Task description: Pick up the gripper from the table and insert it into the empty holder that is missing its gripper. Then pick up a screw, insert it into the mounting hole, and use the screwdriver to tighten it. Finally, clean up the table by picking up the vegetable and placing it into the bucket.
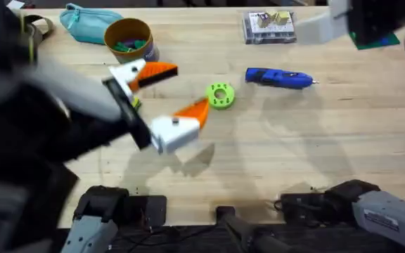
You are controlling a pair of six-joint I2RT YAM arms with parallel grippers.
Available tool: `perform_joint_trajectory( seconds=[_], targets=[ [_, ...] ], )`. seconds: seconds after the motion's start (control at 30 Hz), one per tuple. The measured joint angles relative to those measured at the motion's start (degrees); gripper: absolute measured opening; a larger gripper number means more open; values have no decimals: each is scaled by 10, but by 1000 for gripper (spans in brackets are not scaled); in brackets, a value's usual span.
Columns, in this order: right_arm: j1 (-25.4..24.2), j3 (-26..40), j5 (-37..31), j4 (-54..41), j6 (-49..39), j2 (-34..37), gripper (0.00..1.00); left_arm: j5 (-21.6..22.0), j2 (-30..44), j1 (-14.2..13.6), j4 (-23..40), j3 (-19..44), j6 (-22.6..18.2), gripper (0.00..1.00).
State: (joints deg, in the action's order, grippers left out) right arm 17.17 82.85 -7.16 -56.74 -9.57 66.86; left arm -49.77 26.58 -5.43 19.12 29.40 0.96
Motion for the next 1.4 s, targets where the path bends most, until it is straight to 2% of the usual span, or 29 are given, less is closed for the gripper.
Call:
perform_joint_trajectory(
  seconds=[0.2, 0.3, 0.4, 0.53, 0.67, 0.77, 0.8, 0.83, 1.1, 1.27, 1.4],
  targets=[
    [0, -2, 5, -69, 50, -8, 996, 116, 162, 10, 245, 188, -79, 986],
    [0, -19, 10, -72, 60, -12, 996, 170, 217, 22, 303, 245, -101, 986],
    [0, -60, 19, -66, 67, -28, 995, 213, 247, 40, 338, 274, -115, 986],
    [0, -121, 26, -57, 70, -72, 996, 258, 255, 81, 373, 278, -133, 986],
    [0, -162, 27, -54, 70, -133, 996, 321, 256, 142, 410, 279, -141, 986],
    [0, -174, 27, -54, 70, -167, 996, 349, 265, 179, 415, 279, -141, 986],
    [0, -177, 27, -54, 70, -175, 996, 355, 273, 186, 415, 279, -141, 986],
    [0, -180, 27, -54, 70, -183, 996, 370, 314, 198, 415, 280, -142, 986],
    [0, -185, 27, -53, 70, -181, 996, 378, 486, 201, 399, 280, -143, 986],
    [0, -185, 27, -53, 70, -181, 996, 377, 550, 201, 390, 280, -143, 986],
    [0, -185, 27, -53, 70, -181, 996, 376, 569, 201, 387, 280, -143, 986]
  ],
)
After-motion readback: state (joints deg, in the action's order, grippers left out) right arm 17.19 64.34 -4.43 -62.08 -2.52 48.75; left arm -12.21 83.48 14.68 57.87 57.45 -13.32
